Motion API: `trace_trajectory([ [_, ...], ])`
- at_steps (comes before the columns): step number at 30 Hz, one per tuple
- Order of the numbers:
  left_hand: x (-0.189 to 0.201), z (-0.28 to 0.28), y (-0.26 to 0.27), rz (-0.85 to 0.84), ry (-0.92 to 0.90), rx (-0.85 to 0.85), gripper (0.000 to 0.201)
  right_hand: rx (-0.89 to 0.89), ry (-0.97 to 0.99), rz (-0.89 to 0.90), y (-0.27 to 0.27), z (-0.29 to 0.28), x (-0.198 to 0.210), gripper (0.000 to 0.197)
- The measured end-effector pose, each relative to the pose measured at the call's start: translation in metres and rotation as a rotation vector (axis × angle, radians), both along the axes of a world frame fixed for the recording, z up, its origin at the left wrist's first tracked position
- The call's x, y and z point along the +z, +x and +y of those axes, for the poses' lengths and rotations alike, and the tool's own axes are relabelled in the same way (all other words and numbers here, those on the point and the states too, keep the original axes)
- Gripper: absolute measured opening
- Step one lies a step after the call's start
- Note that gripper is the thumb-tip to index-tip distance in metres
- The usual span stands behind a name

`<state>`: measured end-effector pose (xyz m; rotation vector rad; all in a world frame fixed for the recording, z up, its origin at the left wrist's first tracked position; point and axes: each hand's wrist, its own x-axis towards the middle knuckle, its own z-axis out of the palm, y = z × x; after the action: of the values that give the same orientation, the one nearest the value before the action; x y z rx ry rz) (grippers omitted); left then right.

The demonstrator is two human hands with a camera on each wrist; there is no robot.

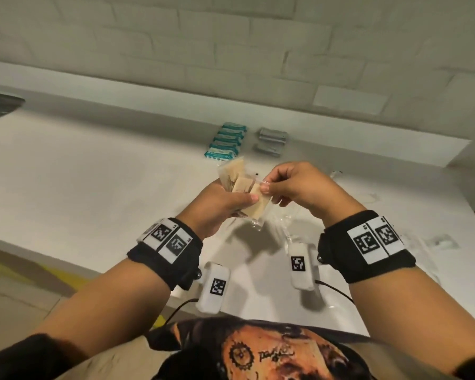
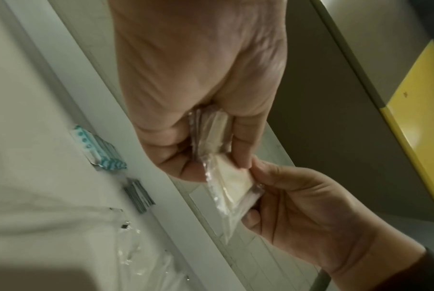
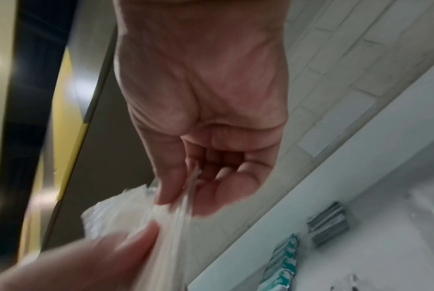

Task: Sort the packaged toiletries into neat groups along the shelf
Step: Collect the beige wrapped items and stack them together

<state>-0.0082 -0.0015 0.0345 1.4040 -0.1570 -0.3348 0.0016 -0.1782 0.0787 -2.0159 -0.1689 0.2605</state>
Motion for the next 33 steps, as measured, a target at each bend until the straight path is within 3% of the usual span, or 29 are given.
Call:
trace_trajectory([
  [2,-0.002,0.013,0.001,0.005,-0.008,-0.028,0.021,0.003,0.039,0.066,0.002,0.009,-0.001,0.011],
  [3,-0.004,0.02,0.002,0.013,-0.004,-0.031,0.02,-0.03,-0.044,0.052,0.003,0.013,-0.004,0.009],
  [6,-0.011,0.04,0.007,0.087,-0.052,-0.008,0.016,-0.185,-0.624,-0.138,0.008,0.021,-0.013,0.008],
  [7,-0.014,0.047,0.009,0.142,-0.12,-0.002,0.018,-0.201,-0.664,-0.14,0.008,0.022,-0.014,0.009],
  [11,-0.024,0.074,0.016,0.326,-0.363,0.01,0.023,-0.005,-0.737,-0.012,-0.001,0.039,-0.025,0.014],
  [14,-0.028,0.084,0.02,0.329,-0.268,0.056,0.012,0.169,-0.911,0.089,-0.01,0.062,-0.047,0.018],
  [16,-0.03,0.088,0.021,0.293,-0.214,0.083,0.004,0.135,-0.985,0.075,-0.011,0.069,-0.059,0.025],
  [18,-0.033,0.09,0.023,0.272,-0.199,0.092,0.006,-0.049,-0.845,0.005,-0.009,0.073,-0.056,0.03],
  [20,-0.036,0.091,0.023,0.259,-0.192,0.068,0.01,-0.204,-0.476,-0.041,-0.004,0.076,-0.045,0.027],
  [21,-0.037,0.091,0.024,0.248,-0.186,0.042,0.018,-0.227,-0.294,-0.032,-0.003,0.08,-0.038,0.024],
  [23,-0.035,0.088,0.023,0.247,-0.162,-0.003,0.026,-0.233,-0.128,-0.016,-0.004,0.088,-0.031,0.018],
  [26,-0.032,0.084,0.027,0.253,-0.175,-0.027,0.021,-0.291,-0.085,-0.109,-0.004,0.091,-0.036,0.011],
  [28,-0.028,0.084,0.03,0.3,-0.186,-0.022,0.024,-0.313,-0.108,-0.309,-0.004,0.087,-0.039,0.012],
  [31,-0.027,0.086,0.036,0.355,-0.196,-0.059,0.026,-0.143,-0.414,-0.677,-0.007,0.077,-0.04,0.007],
  [33,-0.025,0.083,0.037,0.274,-0.177,-0.067,0.025,-0.001,-0.563,-0.751,-0.008,0.071,-0.042,0.01],
])
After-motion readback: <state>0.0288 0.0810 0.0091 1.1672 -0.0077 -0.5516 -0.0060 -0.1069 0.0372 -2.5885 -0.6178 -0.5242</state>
